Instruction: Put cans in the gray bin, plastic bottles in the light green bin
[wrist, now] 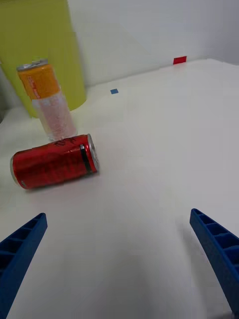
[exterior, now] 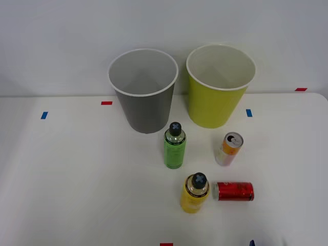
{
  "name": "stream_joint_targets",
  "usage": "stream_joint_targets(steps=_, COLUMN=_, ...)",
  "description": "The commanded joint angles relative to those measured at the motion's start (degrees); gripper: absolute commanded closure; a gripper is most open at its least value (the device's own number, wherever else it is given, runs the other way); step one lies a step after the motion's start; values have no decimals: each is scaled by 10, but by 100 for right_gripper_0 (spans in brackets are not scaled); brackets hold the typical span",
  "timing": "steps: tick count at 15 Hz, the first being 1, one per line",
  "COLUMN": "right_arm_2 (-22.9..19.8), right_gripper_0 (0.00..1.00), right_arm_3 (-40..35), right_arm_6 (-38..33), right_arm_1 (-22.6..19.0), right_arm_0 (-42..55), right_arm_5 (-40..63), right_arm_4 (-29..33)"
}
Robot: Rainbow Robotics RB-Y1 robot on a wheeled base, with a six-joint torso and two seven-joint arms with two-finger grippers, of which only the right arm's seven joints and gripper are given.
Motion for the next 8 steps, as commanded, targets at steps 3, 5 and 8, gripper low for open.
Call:
stream_joint_targets(steps=3, right_arm_2=18, right_gripper_0=0, right_arm_3=-48, right_arm_6=-3, right_arm_1=-7, right_arm_0=-3, right_arm_5=52, right_arm_4=-23)
stream_joint_targets(steps=5, right_arm_2=33, right_gripper_0=0, right_arm_3=-107, right_arm_6=-4, right_arm_1=-14, right_arm_0=4, right_arm_5=115, right_arm_4=-34)
stream_joint_targets(steps=8, right_arm_2=60, right_gripper_0=0, right_arm_3=-182, right_arm_6=4, right_arm_1=-29, right_arm_0=8, right_arm_5=211, right_arm_4=-113)
